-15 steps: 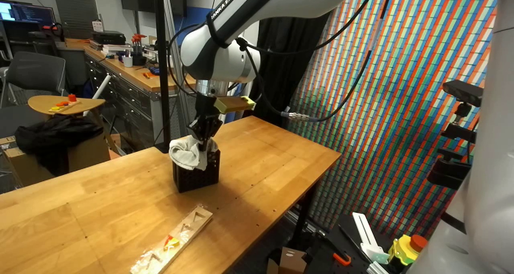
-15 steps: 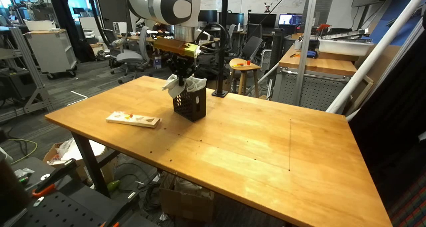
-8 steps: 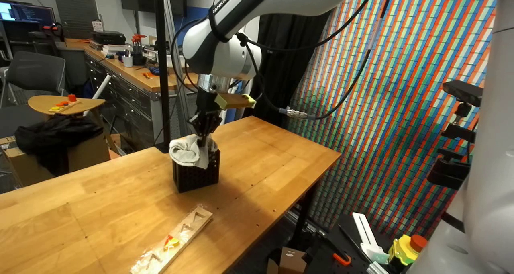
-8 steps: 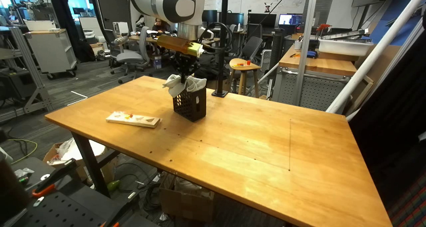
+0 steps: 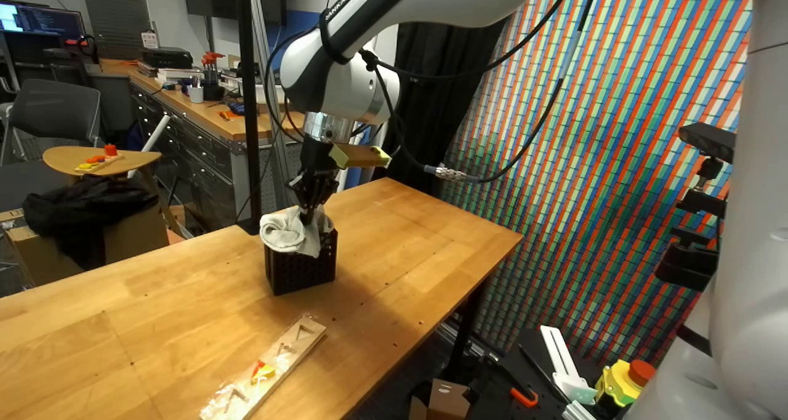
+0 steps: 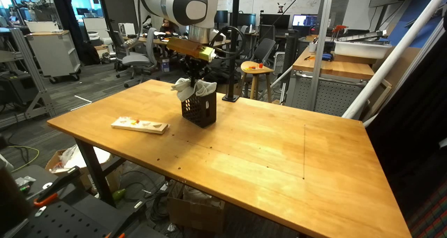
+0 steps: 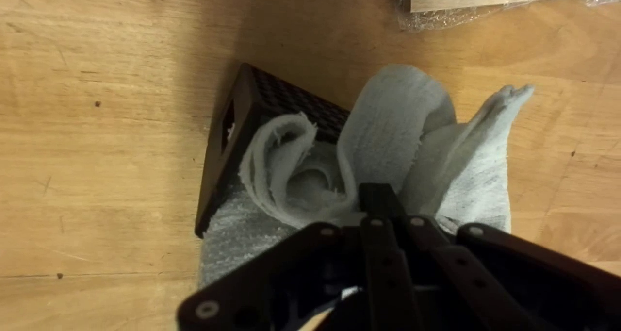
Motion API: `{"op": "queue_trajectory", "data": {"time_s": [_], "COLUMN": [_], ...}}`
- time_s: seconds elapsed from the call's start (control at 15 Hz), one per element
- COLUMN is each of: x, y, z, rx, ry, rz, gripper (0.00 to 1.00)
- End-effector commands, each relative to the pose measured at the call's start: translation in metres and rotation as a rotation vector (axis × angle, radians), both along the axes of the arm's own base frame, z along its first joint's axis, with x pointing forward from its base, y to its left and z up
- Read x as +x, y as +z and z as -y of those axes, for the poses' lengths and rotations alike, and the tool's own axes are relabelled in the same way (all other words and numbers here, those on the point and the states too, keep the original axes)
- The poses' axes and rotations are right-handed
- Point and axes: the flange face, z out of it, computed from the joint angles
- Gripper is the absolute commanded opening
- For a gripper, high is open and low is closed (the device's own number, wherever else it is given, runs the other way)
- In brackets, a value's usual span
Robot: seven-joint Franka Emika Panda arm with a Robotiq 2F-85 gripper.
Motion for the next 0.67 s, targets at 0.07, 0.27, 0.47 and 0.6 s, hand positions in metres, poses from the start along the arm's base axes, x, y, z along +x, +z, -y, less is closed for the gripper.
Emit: {"op": "queue_trajectory", "data": {"time_s": [0.07,0.27,0.47,0.6], "x": [0.013,0.016,0.019,0.023], "y": [0.004,0.0,-0.005,-0.007], "z": [0.003,0.006,0.009,0.011], "rx": [0.024,0.027,0.026,0.022], "ry": [0.028,0.039,0.043,0.053], "rz": [0.028,0.024,0.015,0.011], "gripper": [0.0,0.0,0.0,0.0]}}
